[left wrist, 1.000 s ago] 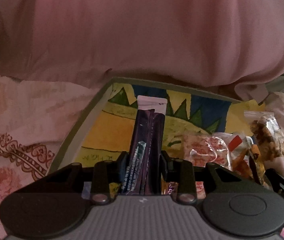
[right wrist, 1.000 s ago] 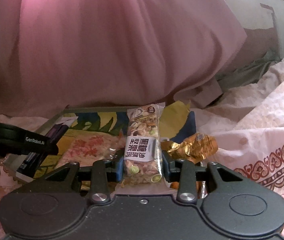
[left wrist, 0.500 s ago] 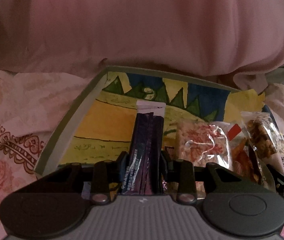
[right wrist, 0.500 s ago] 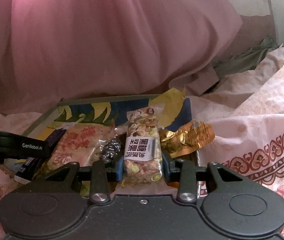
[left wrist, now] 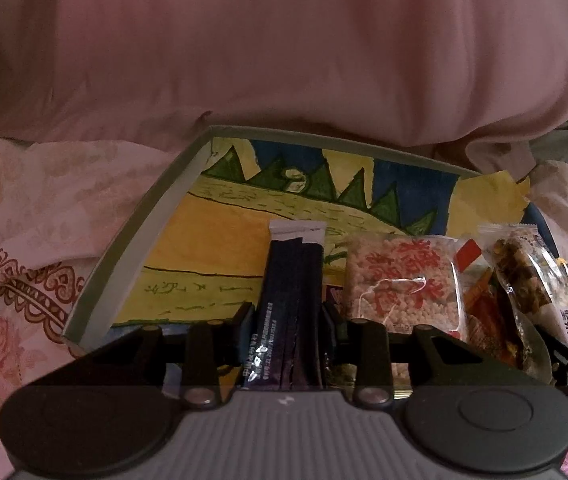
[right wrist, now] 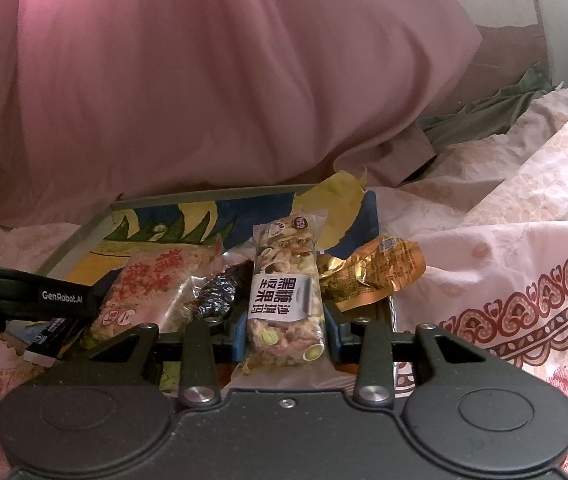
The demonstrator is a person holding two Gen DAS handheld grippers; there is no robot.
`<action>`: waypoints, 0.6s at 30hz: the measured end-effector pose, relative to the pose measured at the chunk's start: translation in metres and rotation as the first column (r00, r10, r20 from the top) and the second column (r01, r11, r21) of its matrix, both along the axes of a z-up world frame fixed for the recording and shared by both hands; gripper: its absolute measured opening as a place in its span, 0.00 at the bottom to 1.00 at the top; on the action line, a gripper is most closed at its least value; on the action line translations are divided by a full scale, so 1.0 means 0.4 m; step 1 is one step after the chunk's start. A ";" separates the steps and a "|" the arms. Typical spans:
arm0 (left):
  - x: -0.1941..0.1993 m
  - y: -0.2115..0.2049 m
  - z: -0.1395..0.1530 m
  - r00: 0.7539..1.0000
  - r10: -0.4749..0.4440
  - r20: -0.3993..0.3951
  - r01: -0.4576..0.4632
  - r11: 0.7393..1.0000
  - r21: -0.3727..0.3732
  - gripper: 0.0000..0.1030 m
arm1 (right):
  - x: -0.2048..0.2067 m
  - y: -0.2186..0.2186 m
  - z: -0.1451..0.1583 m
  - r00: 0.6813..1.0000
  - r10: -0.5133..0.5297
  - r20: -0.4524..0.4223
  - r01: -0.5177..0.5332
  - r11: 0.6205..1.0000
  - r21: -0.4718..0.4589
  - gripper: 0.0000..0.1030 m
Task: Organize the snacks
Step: 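Lower the blue stick into the box lid with the left tool while the right tool lowers the nut bar, then open the left tool on the blue stick while the right tool releases the nut bar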
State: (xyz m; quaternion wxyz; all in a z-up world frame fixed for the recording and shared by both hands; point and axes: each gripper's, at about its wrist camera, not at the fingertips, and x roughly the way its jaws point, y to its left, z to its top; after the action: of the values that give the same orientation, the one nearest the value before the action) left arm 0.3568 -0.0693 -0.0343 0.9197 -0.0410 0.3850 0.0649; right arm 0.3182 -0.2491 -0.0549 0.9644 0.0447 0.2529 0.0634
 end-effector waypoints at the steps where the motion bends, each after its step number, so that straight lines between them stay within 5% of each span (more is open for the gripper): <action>1: 0.000 0.000 0.000 1.000 -0.001 0.000 0.001 1.000 0.001 0.39 | 0.000 0.000 0.000 1.000 0.001 0.000 -0.001 1.000 0.000 0.39; 9: -0.002 -0.001 -0.001 1.000 0.006 0.005 -0.006 1.000 0.006 0.50 | -0.003 0.001 0.006 1.000 0.003 0.009 -0.003 1.000 -0.011 0.44; 18: -0.027 0.004 0.022 0.999 0.030 0.029 -0.031 0.999 0.021 0.79 | -0.036 -0.004 0.042 0.999 -0.013 0.051 0.014 1.000 -0.014 0.71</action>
State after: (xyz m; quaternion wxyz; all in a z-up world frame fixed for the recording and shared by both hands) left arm 0.3458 -0.0676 -0.0256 0.9244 -0.0381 0.3704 0.0822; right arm 0.3037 -0.2507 -0.0381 0.9712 0.0381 0.2284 0.0563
